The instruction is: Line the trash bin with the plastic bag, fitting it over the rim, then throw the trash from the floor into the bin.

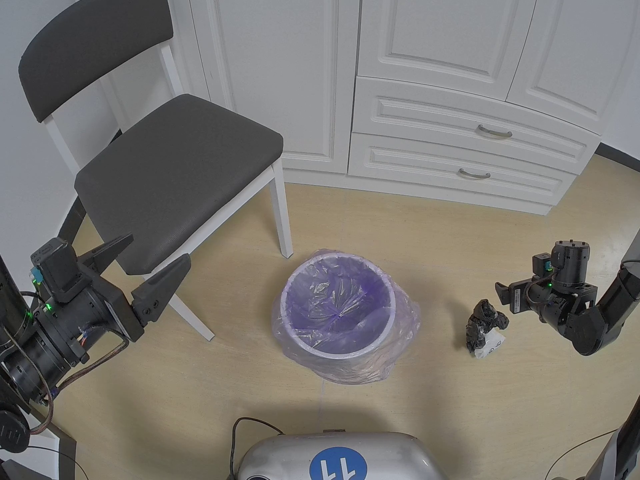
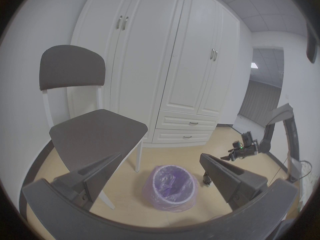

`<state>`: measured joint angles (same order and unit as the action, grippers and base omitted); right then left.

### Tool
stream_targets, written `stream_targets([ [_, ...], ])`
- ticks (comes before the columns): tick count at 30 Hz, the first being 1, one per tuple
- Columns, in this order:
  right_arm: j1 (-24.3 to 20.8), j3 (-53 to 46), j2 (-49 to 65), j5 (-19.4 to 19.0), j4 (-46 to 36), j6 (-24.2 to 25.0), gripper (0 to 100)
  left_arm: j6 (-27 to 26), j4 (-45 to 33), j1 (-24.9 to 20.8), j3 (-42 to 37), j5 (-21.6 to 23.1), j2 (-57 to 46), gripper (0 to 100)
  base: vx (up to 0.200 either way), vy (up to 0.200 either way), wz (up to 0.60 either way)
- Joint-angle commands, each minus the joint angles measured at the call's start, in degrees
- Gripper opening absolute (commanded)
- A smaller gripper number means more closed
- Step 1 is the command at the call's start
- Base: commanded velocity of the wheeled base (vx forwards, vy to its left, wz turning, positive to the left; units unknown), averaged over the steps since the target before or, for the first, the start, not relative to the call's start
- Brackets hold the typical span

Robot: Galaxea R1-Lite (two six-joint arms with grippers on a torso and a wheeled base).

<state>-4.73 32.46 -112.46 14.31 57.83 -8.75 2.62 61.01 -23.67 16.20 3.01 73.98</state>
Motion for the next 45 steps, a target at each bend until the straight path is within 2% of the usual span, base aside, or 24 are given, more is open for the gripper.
stream_targets([
  [1, 1.13, 1.55, -3.82, 0.01, 0.0, 0.05, 100, 1.95, 0.07, -0.06, 0.76, -0.02, 0.28, 100, 0.0, 0.0, 0.0],
  [14, 4.47, 9.37, -17.18, -0.78, -2.72, 1.37, 100, 8.45, -0.55, 0.91, 3.31, -0.02, 2.83, 100, 0.0, 0.0, 0.0],
  [18, 4.64, 14.38, -22.63, -3.41, -6.24, 6.03, 100, 8.01, 0.16, 1.97, 3.05, -0.02, 5.82, 100, 0.0, 0.0, 0.0],
  [24, 4.55, 21.76, -23.16, -10.01, -20.74, 16.05, 100, 7.66, 0.16, 1.97, 2.7, -0.02, 8.02, 100, 0.0, 0.0, 0.0],
  [27, 4.29, 25.1, -23.51, -11.5, -25.66, 20.0, 100, 7.84, 0.16, 1.97, 2.7, -0.02, 8.02, 100, 0.0, 0.0, 0.0],
  [30, 4.11, 27.83, -25.35, -11.85, -27.16, 22.11, 100, 8.63, 0.6, 1.53, 3.22, -0.29, 7.67, 100, 0.0, 0.0, 0.0],
  [36, 4.38, 32.75, -28.69, -11.68, -27.16, 22.99, 100, 16.71, 10.35, 0.12, 2.52, -0.02, 6.79, 100, 0.0, 0.0, 0.0],
  [45, 4.73, 35.39, -29.66, -11.24, -27.25, 23.08, 100, 14.87, 12.02, -0.94, -0.38, -0.02, 7.23, 100, 0.0, 0.0, 0.0],
])
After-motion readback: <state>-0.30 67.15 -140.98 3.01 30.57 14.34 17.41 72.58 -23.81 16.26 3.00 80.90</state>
